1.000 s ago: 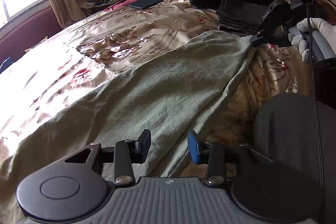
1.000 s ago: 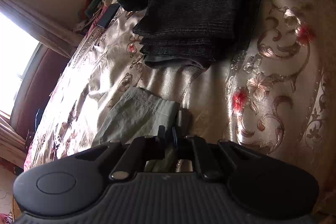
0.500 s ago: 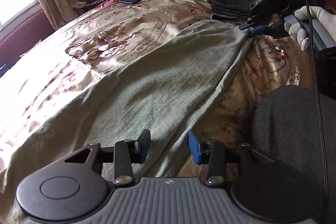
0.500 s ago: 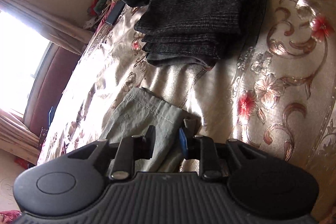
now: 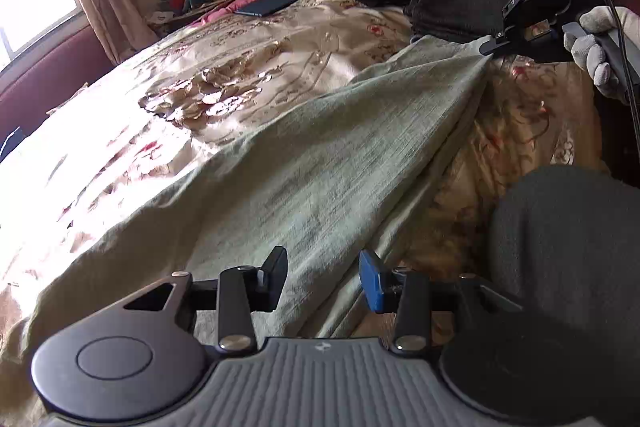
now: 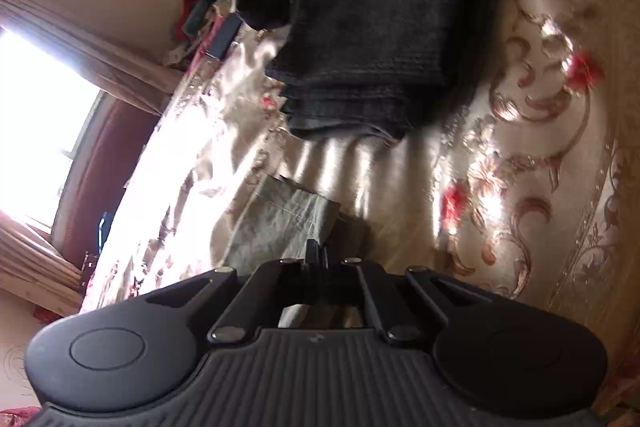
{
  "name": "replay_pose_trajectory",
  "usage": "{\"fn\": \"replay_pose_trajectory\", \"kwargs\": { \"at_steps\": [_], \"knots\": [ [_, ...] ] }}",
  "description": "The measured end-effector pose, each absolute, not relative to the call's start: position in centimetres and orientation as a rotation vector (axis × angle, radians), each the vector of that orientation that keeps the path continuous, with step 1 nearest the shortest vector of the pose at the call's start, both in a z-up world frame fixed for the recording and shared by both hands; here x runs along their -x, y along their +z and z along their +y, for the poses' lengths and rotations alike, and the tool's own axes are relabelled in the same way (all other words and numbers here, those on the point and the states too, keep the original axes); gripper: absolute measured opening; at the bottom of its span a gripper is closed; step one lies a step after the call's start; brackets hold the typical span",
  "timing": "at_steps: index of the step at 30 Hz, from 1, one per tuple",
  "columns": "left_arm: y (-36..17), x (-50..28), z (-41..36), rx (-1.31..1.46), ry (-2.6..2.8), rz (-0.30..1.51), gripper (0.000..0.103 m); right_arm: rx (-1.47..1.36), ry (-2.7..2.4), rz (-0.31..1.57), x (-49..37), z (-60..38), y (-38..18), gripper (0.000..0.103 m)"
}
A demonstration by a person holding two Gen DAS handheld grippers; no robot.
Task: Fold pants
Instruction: 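Lay the hem down beside the dark folded garment with the right gripper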
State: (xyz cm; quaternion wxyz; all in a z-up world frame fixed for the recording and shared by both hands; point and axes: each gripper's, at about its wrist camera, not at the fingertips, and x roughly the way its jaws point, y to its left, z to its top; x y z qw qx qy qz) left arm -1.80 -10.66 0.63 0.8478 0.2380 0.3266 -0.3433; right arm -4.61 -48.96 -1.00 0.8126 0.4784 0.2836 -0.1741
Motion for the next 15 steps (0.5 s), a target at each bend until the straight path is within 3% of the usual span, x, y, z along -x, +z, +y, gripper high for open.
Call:
{"fn": "replay_pose_trajectory", "kwargs": {
  "at_steps": [6, 8, 9, 10, 11, 13, 15],
  "knots": [
    [0.0, 1.9, -9.6, -0.494, -0.695, 0.715, 0.053, -1.071, -0.276, 0.626, 3.8, -47.9, -1.9, 0.011],
    [0.3, 2.1, -9.2, -0.497, -0.705, 0.713, 0.053, -1.029, -0.252, 0.647, 3.0, -47.4, -1.5, 0.027],
    [0.4, 2.2, -9.0, -0.506, -0.704, 0.709, 0.053, -1.014, -0.245, 0.651, 2.7, -47.1, -1.5, 0.042],
    [0.4, 2.3, -8.7, -0.526, -0.693, 0.7, 0.053, -1.004, -0.243, 0.652, 2.4, -46.9, -1.6, 0.042],
    [0.4, 2.3, -8.5, -0.54, -0.683, 0.694, 0.053, -0.991, -0.245, 0.654, 2.2, -46.7, -1.6, 0.041],
    [0.2, 2.2, -8.2, -0.547, -0.662, 0.699, 0.053, -0.96, -0.264, 0.661, 2.0, -46.5, -1.4, 0.007],
    [-0.3, 1.8, -8.3, -0.549, -0.648, 0.712, 0.053, -0.973, -0.288, 0.67, 2.1, -46.6, -1.5, 0.004]
  ]
}}
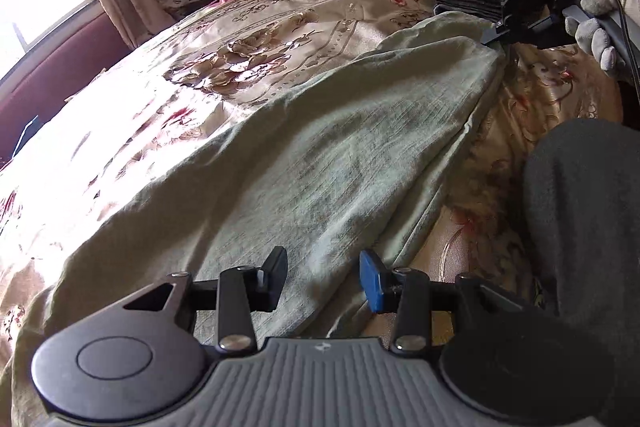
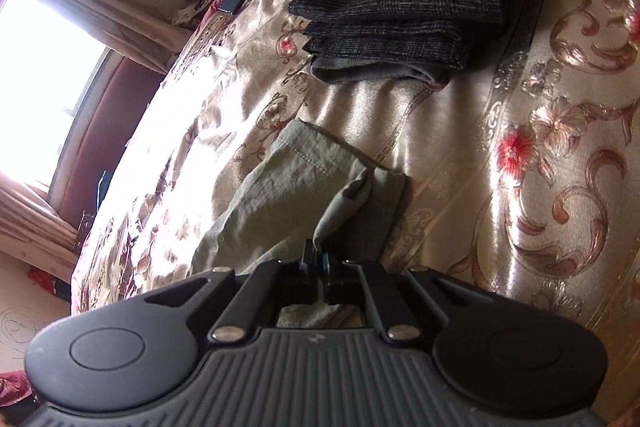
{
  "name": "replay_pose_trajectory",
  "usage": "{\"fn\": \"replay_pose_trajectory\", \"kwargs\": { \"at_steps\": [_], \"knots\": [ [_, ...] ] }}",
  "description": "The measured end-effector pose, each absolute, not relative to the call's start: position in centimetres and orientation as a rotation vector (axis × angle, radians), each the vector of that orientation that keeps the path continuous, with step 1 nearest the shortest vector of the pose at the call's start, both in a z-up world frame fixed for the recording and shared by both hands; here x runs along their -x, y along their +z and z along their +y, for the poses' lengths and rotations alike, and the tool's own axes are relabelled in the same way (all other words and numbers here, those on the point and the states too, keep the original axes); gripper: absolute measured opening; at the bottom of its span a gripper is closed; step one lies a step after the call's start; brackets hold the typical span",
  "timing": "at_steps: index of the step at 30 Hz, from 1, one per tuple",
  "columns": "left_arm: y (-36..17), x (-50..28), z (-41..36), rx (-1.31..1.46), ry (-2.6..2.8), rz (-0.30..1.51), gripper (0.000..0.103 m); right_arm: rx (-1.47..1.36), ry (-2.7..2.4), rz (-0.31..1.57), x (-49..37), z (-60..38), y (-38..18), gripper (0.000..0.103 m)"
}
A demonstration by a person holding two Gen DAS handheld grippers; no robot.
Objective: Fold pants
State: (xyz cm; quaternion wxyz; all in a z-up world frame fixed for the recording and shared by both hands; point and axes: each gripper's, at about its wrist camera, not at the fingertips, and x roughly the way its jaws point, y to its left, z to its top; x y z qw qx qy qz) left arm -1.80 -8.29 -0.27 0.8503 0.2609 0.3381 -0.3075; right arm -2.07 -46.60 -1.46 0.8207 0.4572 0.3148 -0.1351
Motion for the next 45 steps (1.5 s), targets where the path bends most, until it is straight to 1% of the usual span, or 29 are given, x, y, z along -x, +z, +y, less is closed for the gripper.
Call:
{"fn": "replay_pose_trajectory", "kwargs": {
  "at_steps": [8, 10, 11, 12, 13, 15, 22, 24, 27, 29, 30, 32, 36, 37, 38, 39, 43, 45],
  "knots": [
    [-1.0, 3.1, -9.9, -0.737, -0.683, 0.654, 0.053, -0.966, -0.282, 0.669, 1.3, -46.6, -0.8, 0.004],
    [-1.2, 2.7, -9.8, -0.74, -0.657, 0.655, 0.052, -0.972, -0.278, 0.675, 0.9, -46.6, -1.0, 0.004],
    [-1.2, 2.4, -9.7, -0.726, -0.645, 0.661, 0.044, -0.974, -0.272, 0.68, 0.6, -46.6, -1.1, 0.004],
    [-1.1, 2.0, -9.6, -0.707, -0.639, 0.677, 0.029, -0.977, -0.271, 0.683, 0.5, -46.6, -1.3, 0.004],
    [-1.0, 1.6, -9.6, -0.693, -0.633, 0.692, 0.022, -0.983, -0.268, 0.685, 0.4, -46.6, -1.4, 0.004],
    [-0.9, 1.4, -9.6, -0.684, -0.631, 0.693, 0.019, -1.0, -0.267, 0.68, 0.2, -46.9, -1.5, 0.004],
    [3.4, 3.2, -8.6, -0.627, -0.686, 0.628, 0.018, -0.954, -0.238, 0.557, 3.4, -47.2, 1.5, 0.002],
    [2.9, 3.5, -8.6, -0.628, -0.704, 0.651, 0.018, -0.949, -0.251, 0.584, 3.7, -47.1, 0.7, 0.002],
    [-0.1, 3.4, -9.3, -0.684, -0.713, 0.719, 0.018, -0.947, -0.28, 0.65, 2.9, -47.0, -1.3, 0.003],
    [-1.2, 3.7, -9.8, -0.722, -0.711, 0.724, 0.018, -0.963, -0.28, 0.655, 2.6, -47.0, -2.0, 0.004],
    [-1.1, 3.9, -9.9, -0.735, -0.713, 0.713, 0.018, -0.964, -0.28, 0.646, 2.5, -47.0, -1.9, 0.009],
    [-0.8, 3.9, -9.9, -0.724, -0.726, 0.71, 0.018, -0.968, -0.27, 0.631, 2.3, -47.3, -1.8, 0.009],
    [-0.9, 3.4, -9.8, -0.707, -0.733, 0.726, 0.019, -0.937, -0.277, 0.648, 1.5, -47.4, -1.5, 0.015],
    [-1.0, 3.5, -9.8, -0.711, -0.734, 0.723, 0.019, -0.941, -0.28, 0.648, 1.5, -47.4, -1.5, 0.014],
    [-1.0, 3.5, -9.8, -0.714, -0.735, 0.719, 0.019, -0.945, -0.286, 0.63, 1.6, -47.4, -1.4, 0.012],
    [-1.0, 3.6, -9.7, -0.715, -0.736, 0.714, 0.019, -0.937, -0.287, 0.615, 1.8, -47.3, -1.2, 0.005],
    [-0.9, 3.6, -9.4, -0.702, -0.74, 0.71, 0.019, -0.89, -0.265, 0.481, 2.4, -46.9, 1.1, 0.003],
    [-1.1, 3.5, -9.5, -0.691, -0.739, 0.714, 0.019, -0.876, -0.27, 0.46, 2.3, -47.1, 1.0, 0.003]
  ]
}}
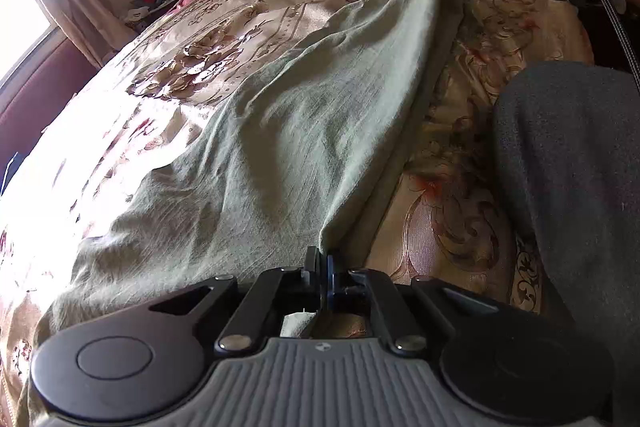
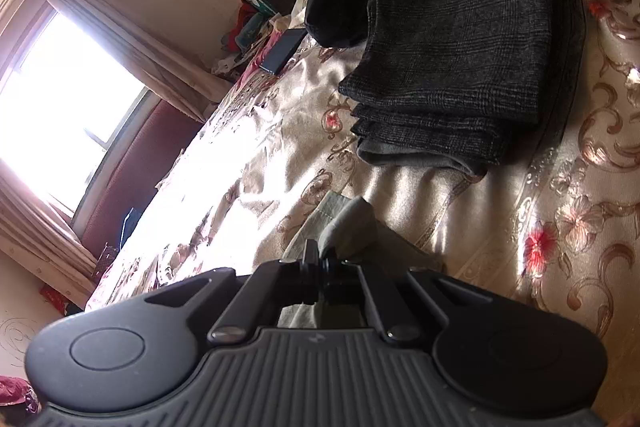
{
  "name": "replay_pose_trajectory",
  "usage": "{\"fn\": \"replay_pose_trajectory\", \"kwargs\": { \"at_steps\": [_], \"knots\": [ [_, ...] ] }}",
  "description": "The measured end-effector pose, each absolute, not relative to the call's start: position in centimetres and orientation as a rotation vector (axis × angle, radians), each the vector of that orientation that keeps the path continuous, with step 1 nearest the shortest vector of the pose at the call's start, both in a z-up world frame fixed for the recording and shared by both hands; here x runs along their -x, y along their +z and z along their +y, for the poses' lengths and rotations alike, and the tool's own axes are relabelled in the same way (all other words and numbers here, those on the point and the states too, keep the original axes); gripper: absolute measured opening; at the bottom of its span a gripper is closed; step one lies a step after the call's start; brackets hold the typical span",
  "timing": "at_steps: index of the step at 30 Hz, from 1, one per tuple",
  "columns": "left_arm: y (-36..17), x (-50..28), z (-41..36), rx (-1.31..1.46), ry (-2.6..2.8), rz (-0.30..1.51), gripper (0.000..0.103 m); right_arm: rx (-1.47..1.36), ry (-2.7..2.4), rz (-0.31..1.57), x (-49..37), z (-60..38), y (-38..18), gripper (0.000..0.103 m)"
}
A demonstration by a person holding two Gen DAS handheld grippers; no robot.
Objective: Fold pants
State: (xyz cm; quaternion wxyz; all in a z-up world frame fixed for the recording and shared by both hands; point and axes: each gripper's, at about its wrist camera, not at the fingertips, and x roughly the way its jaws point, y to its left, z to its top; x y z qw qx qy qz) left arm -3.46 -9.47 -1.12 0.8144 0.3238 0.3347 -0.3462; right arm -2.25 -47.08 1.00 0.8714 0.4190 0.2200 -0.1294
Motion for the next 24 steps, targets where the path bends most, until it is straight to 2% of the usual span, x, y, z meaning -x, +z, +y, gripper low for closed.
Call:
{"fn": "replay_pose_trajectory", "kwargs": {
  "at_steps": [4, 6, 12, 16, 19, 24],
  "knots": [
    [-1.3, 3.6, -9.6, -0.691, -0.738, 0.713, 0.019, -0.877, -0.346, 0.63, 1.9, -47.6, -1.9, 0.007],
    [-1.3, 3.6, -9.4, -0.688, -0.741, 0.711, 0.019, -0.897, -0.344, 0.609, 2.9, -47.6, -1.7, 0.01],
    [-1.2, 3.5, -9.4, -0.677, -0.745, 0.713, 0.019, -0.761, -0.422, 0.53, 4.1, -47.3, 1.8, 0.036],
    [-1.3, 3.4, -9.4, -0.672, -0.743, 0.715, 0.019, -0.766, -0.4, 0.488, 4.5, -47.1, 2.3, 0.038],
    [-1.2, 3.4, -9.4, -0.672, -0.747, 0.714, 0.019, -0.686, -0.373, 0.493, 1.9, -47.3, 2.5, 0.048],
    [-1.3, 2.8, -9.6, -0.631, -0.741, 0.736, 0.019, -0.541, -0.265, 0.675, -5.2, -47.2, 1.2, 0.052]
  ]
}}
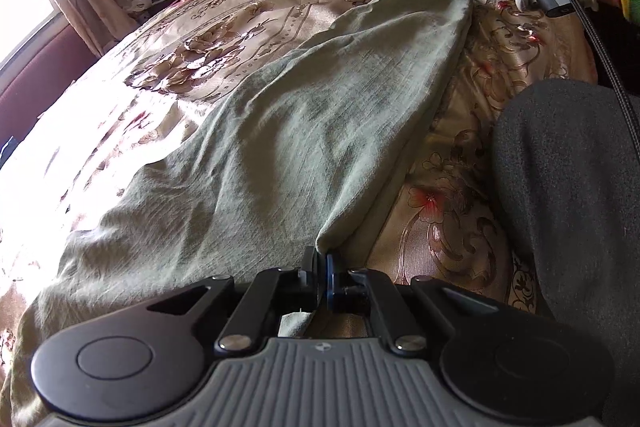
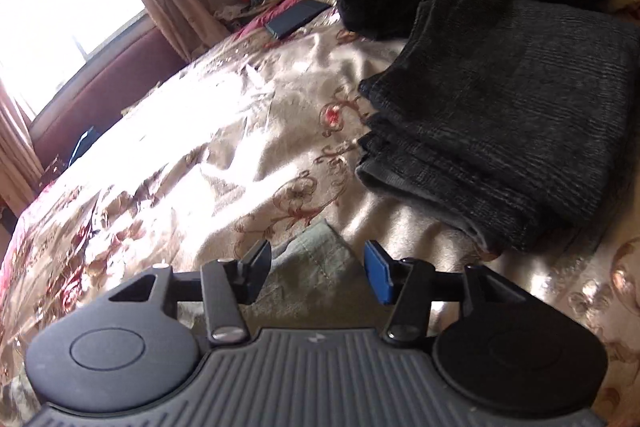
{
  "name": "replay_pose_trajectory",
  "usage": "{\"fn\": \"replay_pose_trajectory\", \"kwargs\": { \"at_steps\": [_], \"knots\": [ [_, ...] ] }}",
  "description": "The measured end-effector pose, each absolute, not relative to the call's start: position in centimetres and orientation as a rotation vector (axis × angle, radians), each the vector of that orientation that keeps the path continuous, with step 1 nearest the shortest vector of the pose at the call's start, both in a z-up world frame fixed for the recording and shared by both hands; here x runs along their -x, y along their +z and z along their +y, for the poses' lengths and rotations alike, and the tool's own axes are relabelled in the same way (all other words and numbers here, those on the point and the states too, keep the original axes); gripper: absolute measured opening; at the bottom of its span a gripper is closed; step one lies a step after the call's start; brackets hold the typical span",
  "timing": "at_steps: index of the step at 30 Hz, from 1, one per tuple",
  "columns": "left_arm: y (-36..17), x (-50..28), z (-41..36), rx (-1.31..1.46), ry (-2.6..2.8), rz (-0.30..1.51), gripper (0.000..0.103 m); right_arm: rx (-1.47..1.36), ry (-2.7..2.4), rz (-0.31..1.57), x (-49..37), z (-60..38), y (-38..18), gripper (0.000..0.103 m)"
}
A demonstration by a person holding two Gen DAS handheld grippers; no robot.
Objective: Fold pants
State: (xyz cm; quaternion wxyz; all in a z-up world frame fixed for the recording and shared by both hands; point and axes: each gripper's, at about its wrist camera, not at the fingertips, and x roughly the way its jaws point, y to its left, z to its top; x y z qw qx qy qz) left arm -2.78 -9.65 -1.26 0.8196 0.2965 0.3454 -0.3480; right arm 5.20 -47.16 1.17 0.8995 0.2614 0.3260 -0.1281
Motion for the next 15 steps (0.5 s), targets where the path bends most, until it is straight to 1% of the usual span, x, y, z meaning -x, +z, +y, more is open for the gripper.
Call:
{"fn": "replay_pose_trajectory", "kwargs": {
  "at_steps": [1, 2, 3, 4, 7, 9, 10, 11, 12, 13, 15],
  "knots": [
    [-1.3, 2.7, -9.7, -0.627, -0.74, 0.736, 0.019, -0.522, -0.265, 0.721, -6.1, -46.9, 0.8, 0.046],
    [-1.3, 2.7, -9.7, -0.625, -0.74, 0.736, 0.019, -0.508, -0.266, 0.735, -6.5, -46.6, 0.7, 0.036],
    [-1.4, 2.7, -9.8, -0.624, -0.739, 0.735, 0.019, -0.5, -0.263, 0.731, -6.7, -46.3, 0.8, 0.014],
    [-1.4, 2.7, -9.8, -0.622, -0.74, 0.735, 0.019, -0.523, -0.258, 0.715, -6.6, -46.4, 1.0, 0.005],
    [-1.4, 2.6, -9.7, -0.61, -0.741, 0.739, 0.019, -0.548, -0.28, 0.598, -5.7, -46.5, 2.2, 0.005],
    [-1.5, 2.5, -9.7, -0.607, -0.739, 0.74, 0.019, -0.546, -0.315, 0.56, -5.4, -46.6, 2.2, 0.006],
    [-1.5, 2.5, -9.7, -0.608, -0.737, 0.739, 0.019, -0.541, -0.34, 0.557, -5.7, -46.7, 1.9, 0.012],
    [-1.5, 2.6, -9.7, -0.613, -0.736, 0.737, 0.019, -0.51, -0.38, 0.581, -5.8, -46.8, 1.6, 0.015],
    [-1.6, 2.7, -9.7, -0.619, -0.734, 0.734, 0.019, -0.484, -0.406, 0.622, -5.9, -46.9, 1.3, 0.029],
    [-1.6, 2.7, -9.8, -0.624, -0.732, 0.73, 0.019, -0.488, -0.42, 0.643, -5.6, -47.0, 1.2, 0.04],
    [-1.6, 3.0, -9.8, -0.632, -0.73, 0.722, 0.019, -0.558, -0.415, 0.596, -3.3, -47.5, 1.8, 0.039]
  ]
}}
